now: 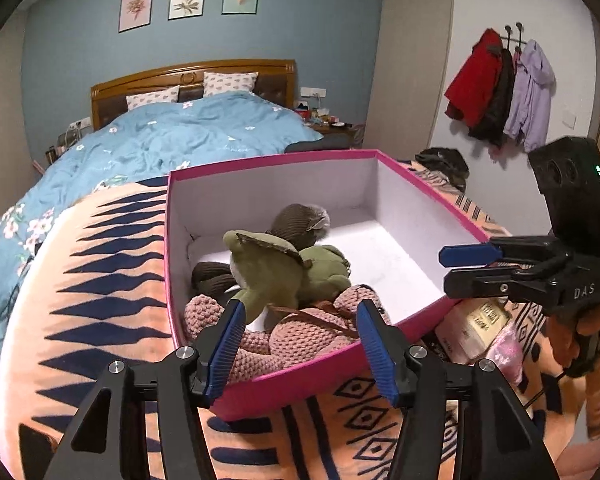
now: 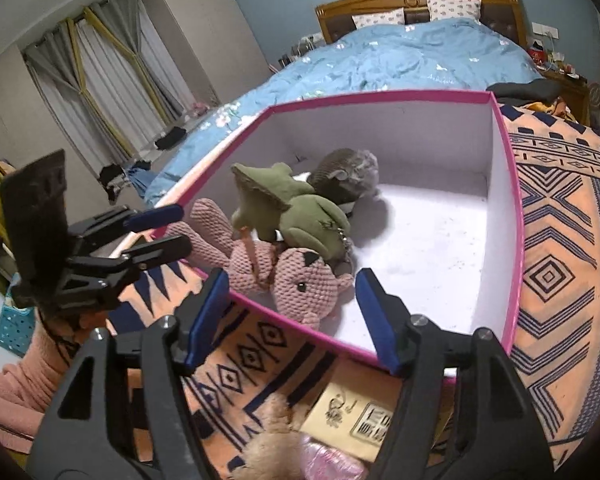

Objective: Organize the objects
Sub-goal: 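Return both grippers to the pile and grasp the cream fluffy bunny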

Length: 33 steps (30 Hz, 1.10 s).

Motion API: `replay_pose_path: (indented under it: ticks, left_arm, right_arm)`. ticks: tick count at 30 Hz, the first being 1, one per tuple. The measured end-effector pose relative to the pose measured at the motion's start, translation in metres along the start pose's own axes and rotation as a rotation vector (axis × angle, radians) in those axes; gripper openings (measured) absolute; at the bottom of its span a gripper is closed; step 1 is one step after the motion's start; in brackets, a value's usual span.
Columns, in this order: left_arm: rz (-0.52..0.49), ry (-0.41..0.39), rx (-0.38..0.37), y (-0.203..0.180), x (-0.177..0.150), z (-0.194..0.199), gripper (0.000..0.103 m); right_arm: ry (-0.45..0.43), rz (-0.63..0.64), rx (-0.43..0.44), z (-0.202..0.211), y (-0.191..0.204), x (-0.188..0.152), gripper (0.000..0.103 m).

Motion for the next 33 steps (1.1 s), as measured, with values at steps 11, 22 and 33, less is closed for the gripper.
replay_pose_path:
  ticks: [11,22,33]
  left_arm:
    - [-0.132,-0.079,-0.203,-0.062,-0.015,0.040,0.065]
    - [-0.182,0.091,-0.294,-0.104,-0.059,-0.003,0.065]
    - [-0.101,0.146,-0.308,-0.088,-0.084,-0.011,0.066]
  right_arm:
    - [-0.126,0.023,-0.031,0.072,0.007,-0.061,0.068]
    - [-0.002,0.092,-0.015,0.051,0.034,-0.132,0.068]
    - [0.103,0.090,-0.073,0.011,0.026,-0.141,0.046]
Point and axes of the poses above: each gripper's, at about its wrist camera, not at the fingertips, and z roughly against the way its jaws point, y to its left, x to its top, the point moved 5 cm from there along -z, roughly the way its jaws point, and after that the axes turned 9 degrees about y, right-handed, at the moved point
